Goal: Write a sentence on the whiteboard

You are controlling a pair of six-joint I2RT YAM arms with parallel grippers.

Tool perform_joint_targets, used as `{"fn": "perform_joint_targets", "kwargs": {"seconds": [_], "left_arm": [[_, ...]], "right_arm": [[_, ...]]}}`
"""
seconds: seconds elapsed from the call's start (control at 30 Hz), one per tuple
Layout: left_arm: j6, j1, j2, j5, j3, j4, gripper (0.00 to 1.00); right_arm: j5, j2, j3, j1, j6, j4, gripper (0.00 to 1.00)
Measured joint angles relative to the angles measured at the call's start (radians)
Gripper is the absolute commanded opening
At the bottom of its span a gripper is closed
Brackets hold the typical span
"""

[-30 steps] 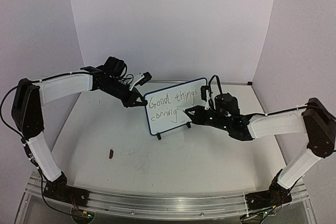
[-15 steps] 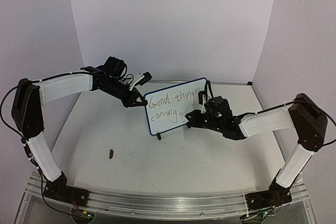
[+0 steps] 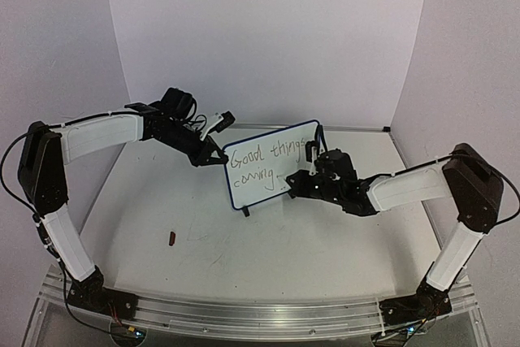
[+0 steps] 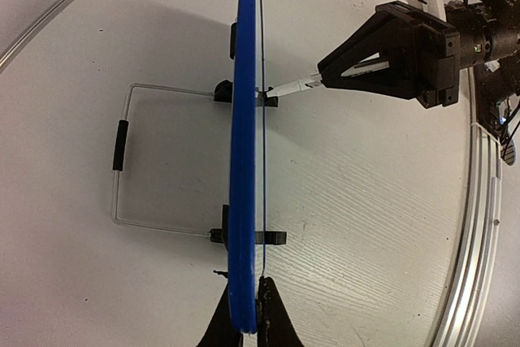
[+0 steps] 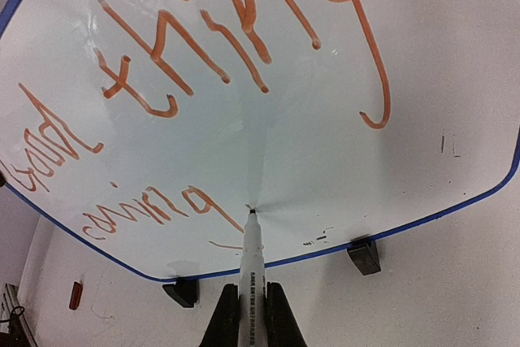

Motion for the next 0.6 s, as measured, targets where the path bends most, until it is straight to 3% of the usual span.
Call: {"fn": "perform_joint_targets", "kwargs": {"seconds": [0.6], "left_arm": [[-0.004, 0.0, 0.001, 0.0, 0.002, -0.001, 0.0]], "right_arm": [[0.011, -0.018, -0.006, 0.0, 0.0, -0.01, 0.0]]}}
